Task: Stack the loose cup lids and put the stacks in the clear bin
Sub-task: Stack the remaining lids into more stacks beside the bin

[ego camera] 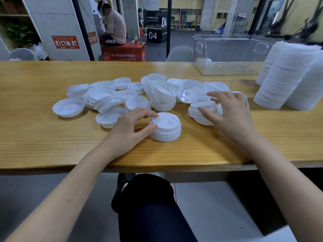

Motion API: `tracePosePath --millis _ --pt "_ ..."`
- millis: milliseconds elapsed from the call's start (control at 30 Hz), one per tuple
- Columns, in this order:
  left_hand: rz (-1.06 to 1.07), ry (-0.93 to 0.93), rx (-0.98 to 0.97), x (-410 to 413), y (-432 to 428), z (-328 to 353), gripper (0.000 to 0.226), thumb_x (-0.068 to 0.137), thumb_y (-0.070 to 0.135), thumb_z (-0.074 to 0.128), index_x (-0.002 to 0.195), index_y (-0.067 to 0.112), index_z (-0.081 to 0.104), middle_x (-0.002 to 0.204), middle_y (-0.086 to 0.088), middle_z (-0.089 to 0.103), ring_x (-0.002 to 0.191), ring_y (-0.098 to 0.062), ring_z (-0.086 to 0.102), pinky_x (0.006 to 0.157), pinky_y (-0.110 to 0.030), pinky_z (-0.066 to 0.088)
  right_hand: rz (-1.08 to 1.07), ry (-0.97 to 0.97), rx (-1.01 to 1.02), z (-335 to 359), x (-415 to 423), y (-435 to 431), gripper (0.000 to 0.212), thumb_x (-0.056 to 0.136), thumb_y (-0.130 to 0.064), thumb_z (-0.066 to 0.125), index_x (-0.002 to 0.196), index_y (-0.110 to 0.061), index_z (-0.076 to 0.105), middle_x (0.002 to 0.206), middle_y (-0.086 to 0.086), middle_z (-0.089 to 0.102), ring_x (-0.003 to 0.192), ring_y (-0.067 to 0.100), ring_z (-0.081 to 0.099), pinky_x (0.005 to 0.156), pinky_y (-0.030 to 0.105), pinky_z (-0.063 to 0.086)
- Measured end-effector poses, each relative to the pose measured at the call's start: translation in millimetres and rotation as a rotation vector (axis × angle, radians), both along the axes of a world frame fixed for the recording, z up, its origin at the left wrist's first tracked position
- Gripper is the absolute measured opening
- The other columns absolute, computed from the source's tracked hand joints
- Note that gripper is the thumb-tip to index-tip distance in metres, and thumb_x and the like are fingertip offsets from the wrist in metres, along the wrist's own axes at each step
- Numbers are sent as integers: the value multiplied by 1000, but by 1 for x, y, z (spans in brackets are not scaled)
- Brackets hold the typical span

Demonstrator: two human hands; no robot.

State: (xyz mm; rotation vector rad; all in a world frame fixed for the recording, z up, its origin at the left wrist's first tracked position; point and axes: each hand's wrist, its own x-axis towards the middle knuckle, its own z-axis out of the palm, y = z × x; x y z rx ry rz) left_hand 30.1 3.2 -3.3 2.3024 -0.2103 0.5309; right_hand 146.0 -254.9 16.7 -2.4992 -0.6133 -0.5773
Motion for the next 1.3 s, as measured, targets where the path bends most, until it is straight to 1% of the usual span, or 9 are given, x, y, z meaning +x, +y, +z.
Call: tracePosePath --millis 133,300,467,600,833,967,1133,1200,1300 --pt "7 21 -2 -1 -1 1 28 87 40 63 113 28 66 117 16 65 116 -5 55 99 -25 42 -53 34 -100 -1 -1 6 56 89 -60 55 138 -33 50 137 0 54 130 28 33 103 41 22" --pt "5 36 -10 -2 -1 2 26 88 38 65 113 29 66 116 15 65 115 -4 55 100 -29 43 -63 38 -92 -2 -2 7 49 86 -58 60 127 -31 60 133 -3 58 128 25 35 101 40 23" --pt "-3 45 -23 -3 -2 3 22 92 32 67 113 29 66 116 15 65 115 -3 55 101 -28 43 8 86 91 -3 -2 -1 38 81 -49 72 110 -25 66 117 -3 65 120 25 45 96 41 33" --pt "-3 51 -32 -4 -3 4 21 92 28 67 113 28 67 116 15 65 114 -3 55 102 -27 42 113 154 245 -3 -3 -5 31 79 -36 79 102 -21 64 111 -1 65 104 14 52 82 29 36" --pt "-11 66 -38 -5 -3 4 24 89 34 67 113 29 67 115 15 65 113 -1 56 101 -28 44 158 186 256 -5 -5 -7 27 80 -28 78 102 -23 63 107 -10 61 103 10 52 83 23 36" --pt "-13 70 -48 -6 -4 5 28 86 38 65 112 30 67 115 16 65 112 0 56 101 -28 44 170 174 267 -4 -7 -5 26 84 -32 76 108 -24 67 109 -15 60 104 8 51 80 7 33" --pt "-10 73 -70 -5 -3 4 24 91 28 68 115 32 64 116 19 65 112 0 57 102 -28 44 126 101 331 3 -12 -2 31 86 -39 72 115 -29 66 117 -15 64 117 17 50 90 25 34" --pt "-11 66 -96 -5 -3 4 26 93 28 66 119 31 62 118 18 64 113 1 57 101 -26 44 171 110 403 8 -18 2 33 86 -38 74 116 -29 66 114 -18 63 115 16 51 89 23 36" --pt "10 25 -150 -5 -3 6 27 93 38 60 120 36 57 119 15 64 112 3 57 98 -19 44 309 177 446 10 -31 15 40 77 -43 77 114 -33 66 111 -26 63 114 6 52 88 11 36"
